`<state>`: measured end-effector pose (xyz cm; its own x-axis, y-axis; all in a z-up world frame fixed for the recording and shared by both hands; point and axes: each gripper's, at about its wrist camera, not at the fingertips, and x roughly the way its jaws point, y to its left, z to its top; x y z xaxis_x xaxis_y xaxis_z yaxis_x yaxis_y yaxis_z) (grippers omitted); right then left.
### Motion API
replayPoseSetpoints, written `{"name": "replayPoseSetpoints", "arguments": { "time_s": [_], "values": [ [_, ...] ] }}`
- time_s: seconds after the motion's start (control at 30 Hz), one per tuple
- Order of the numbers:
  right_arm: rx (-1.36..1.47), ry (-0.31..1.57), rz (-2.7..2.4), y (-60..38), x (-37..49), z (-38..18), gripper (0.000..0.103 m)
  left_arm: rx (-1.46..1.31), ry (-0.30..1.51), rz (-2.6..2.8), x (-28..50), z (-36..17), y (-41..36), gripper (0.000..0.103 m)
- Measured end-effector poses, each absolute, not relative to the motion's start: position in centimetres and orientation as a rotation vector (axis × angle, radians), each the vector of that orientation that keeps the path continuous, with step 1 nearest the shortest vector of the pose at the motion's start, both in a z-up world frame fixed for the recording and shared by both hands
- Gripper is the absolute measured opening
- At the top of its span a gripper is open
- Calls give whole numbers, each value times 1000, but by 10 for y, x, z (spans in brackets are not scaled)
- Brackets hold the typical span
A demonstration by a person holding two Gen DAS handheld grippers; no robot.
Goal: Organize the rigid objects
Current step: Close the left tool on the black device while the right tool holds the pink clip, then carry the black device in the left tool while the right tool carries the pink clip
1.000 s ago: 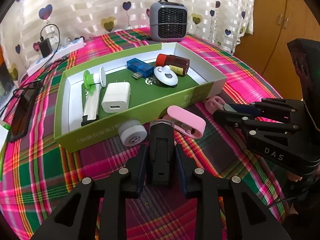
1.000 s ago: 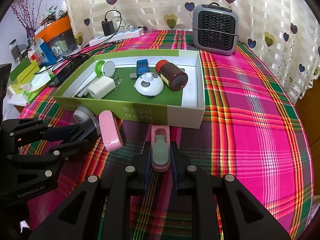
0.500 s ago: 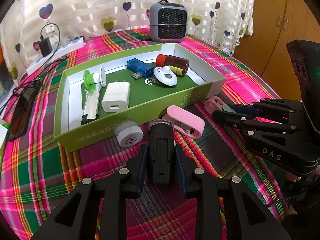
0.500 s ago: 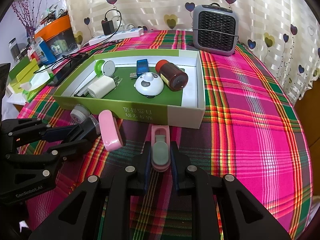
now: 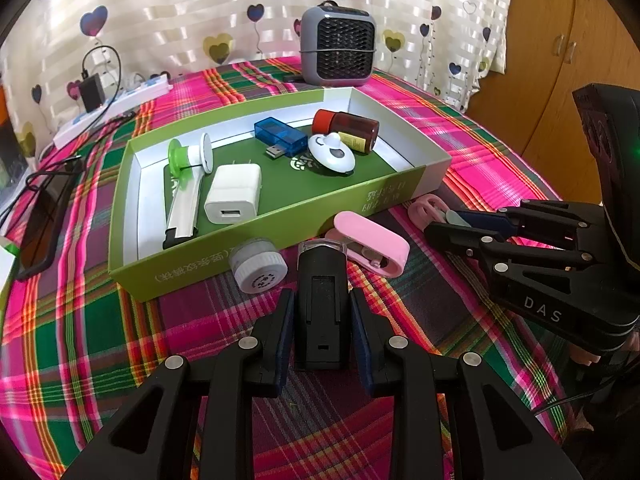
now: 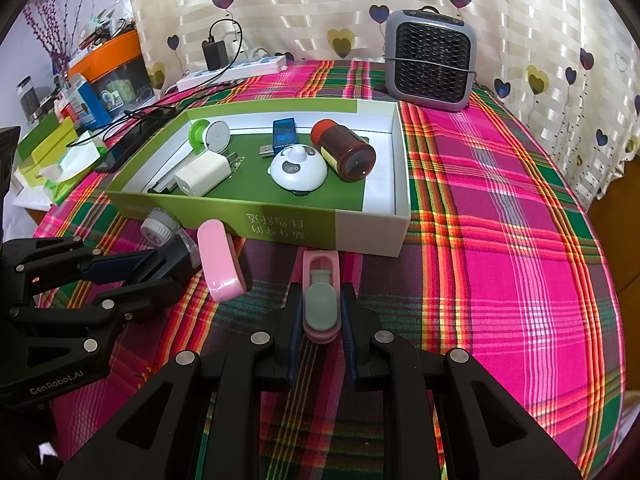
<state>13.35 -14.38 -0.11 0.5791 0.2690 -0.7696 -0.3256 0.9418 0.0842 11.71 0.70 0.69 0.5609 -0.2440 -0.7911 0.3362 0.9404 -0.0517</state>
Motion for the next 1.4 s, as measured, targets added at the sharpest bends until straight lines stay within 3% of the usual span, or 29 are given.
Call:
{"name": "replayPoseSetpoints", "arguments": {
  "time_s": [1.4],
  "values": [
    [-15,798,356,-156,129,37,19,85,822,-340,101,50,4,26]
  ]
}}
